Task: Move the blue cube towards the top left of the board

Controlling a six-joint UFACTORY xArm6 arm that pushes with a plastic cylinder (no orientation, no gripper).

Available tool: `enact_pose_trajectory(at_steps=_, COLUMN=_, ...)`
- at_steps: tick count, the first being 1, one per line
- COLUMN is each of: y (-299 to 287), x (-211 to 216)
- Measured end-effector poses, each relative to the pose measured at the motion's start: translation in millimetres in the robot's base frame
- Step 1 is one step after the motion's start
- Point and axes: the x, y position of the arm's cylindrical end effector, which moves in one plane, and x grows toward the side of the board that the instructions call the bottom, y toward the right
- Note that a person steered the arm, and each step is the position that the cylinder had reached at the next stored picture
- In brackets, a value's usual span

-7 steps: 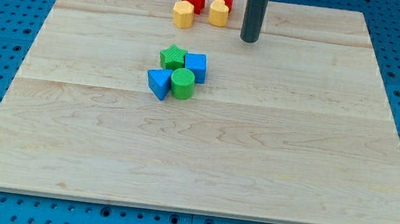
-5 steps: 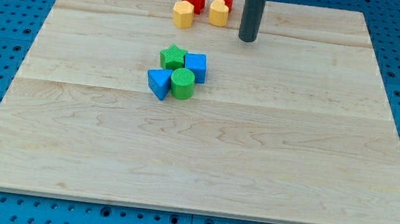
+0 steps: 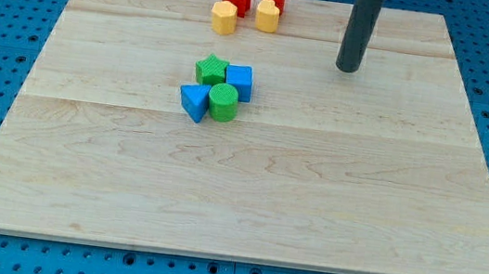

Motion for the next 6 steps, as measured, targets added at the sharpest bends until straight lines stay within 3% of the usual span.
enact_pose_trajectory(at_steps=1, y=-27, x=23)
enact_pose_trajectory(at_steps=3, y=-104, x=25)
enact_pose_trajectory(at_steps=6, y=-97, x=20)
